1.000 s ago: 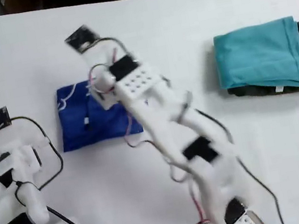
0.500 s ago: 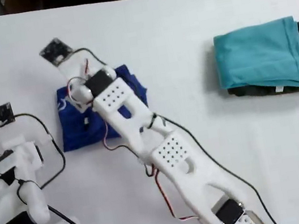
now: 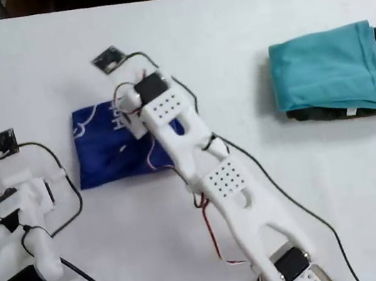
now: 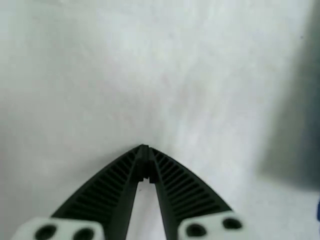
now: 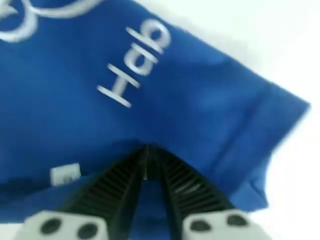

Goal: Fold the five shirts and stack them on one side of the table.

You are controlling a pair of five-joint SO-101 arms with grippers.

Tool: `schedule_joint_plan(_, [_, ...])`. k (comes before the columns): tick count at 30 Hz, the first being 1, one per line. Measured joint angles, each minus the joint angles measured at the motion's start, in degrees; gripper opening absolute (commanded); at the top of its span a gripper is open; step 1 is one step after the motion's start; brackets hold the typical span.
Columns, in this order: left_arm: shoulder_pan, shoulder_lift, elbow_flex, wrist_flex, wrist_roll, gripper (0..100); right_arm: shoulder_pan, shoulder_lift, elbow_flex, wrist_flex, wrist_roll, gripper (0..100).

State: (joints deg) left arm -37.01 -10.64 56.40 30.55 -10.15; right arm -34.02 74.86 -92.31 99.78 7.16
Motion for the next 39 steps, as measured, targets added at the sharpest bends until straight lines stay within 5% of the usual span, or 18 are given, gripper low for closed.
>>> schedule_joint_plan(9, [0.0,0.0,0.0,0.0,0.0,3,4.13,-5.19,1.67,0.26,0.0,2.0])
schedule_joint_plan(19, [0.0,0.0,0.0,0.0,0.0,3,1.76,-21.36,24.79,0.0,8.18,2.0])
schedule_joint_plan(28, [0.0,0.0,0.0,0.0,0.0,3,-5.36,-20.13,26.29,-7.3,8.62,2.0])
schedule_joint_plan(39, [0.0,0.0,0.0,0.0,0.0,3,-4.48,-15.91,25.93,-4.4,8.88,2.0])
